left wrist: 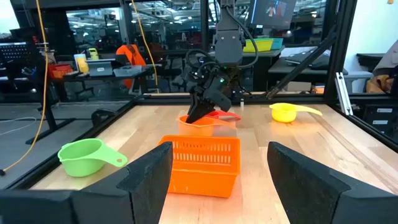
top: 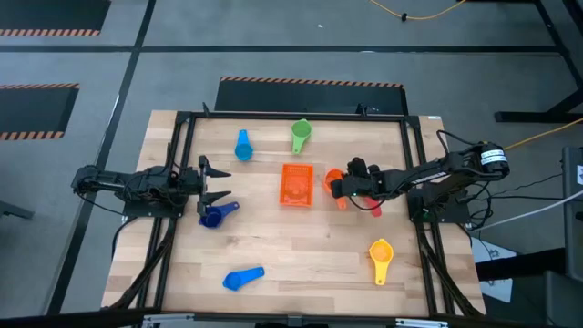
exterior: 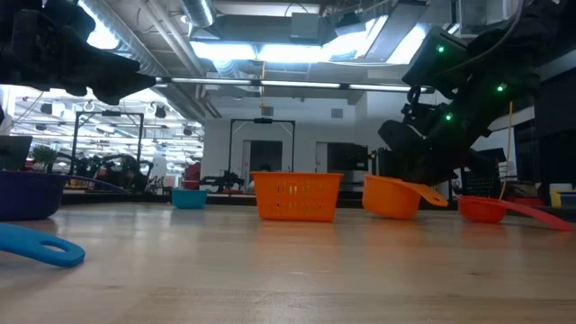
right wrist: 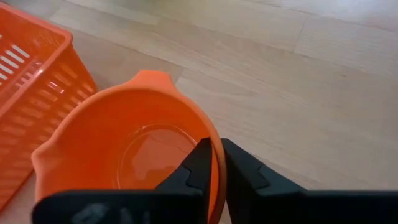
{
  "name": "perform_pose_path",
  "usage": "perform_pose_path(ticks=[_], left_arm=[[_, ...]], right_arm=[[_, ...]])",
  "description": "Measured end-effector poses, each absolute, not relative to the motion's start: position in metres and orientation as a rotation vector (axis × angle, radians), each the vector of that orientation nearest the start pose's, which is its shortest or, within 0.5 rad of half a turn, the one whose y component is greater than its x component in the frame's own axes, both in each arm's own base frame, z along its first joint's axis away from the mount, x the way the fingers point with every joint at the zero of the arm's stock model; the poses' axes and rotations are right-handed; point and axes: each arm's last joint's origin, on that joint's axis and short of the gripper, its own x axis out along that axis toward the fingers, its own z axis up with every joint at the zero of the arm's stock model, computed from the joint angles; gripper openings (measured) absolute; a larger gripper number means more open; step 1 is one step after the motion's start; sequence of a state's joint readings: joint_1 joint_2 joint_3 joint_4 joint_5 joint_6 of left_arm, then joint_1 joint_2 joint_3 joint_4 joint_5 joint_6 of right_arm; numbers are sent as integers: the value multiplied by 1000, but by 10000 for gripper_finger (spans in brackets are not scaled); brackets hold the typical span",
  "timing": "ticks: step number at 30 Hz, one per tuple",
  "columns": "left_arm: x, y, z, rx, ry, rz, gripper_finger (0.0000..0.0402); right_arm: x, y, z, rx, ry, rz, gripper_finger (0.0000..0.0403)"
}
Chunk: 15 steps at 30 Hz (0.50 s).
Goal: Nest measuring cups in basket
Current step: Move the orange measuring cup to the center
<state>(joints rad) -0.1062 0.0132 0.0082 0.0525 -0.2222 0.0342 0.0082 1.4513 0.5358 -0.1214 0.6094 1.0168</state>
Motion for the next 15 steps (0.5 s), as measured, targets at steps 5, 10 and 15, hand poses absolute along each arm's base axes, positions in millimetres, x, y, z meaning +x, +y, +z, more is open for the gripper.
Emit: perform_pose_path(ticks=[5, 10, 15], left_arm=[[97, -4, 170, 27, -45, 117, 255], [97, -4, 170, 27, -45, 117, 255], [97, -4, 170, 27, -45, 117, 255]], right_arm=[[232, -15, 129, 595, 613, -979, 38], [232, -15, 129, 601, 611, -981, 39], [232, -14, 129, 592, 626, -966, 40]])
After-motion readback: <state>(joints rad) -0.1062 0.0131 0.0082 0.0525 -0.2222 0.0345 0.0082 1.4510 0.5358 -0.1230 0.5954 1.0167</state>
